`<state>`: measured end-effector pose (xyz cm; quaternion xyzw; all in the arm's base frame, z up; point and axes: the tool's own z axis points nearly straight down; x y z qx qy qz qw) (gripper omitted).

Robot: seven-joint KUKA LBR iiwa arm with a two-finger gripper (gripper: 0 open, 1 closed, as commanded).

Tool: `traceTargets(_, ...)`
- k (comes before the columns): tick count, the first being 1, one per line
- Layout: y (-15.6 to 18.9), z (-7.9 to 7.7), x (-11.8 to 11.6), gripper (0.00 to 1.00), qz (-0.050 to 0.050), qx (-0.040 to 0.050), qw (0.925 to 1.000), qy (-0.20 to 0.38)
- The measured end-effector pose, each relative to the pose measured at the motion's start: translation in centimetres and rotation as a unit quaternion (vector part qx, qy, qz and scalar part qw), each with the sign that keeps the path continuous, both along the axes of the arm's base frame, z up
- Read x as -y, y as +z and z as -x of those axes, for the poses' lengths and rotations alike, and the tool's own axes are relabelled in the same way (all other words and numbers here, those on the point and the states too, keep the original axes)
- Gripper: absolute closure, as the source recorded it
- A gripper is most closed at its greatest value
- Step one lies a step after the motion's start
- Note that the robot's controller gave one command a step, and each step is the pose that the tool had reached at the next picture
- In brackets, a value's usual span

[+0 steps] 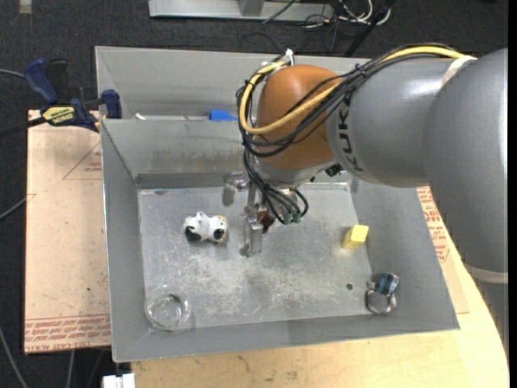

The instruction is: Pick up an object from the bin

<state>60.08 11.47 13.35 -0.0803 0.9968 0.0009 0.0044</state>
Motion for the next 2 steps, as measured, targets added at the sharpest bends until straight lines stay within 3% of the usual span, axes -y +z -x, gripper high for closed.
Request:
traceTargets(1,-2.6,1.4,2.2,0.00,0.001,-0.0076,1.0000,-0.005)
traceTargets(2,-4.2,-1.7,4.8,0.00,0.001,-0.0002,0.9990,0.046)
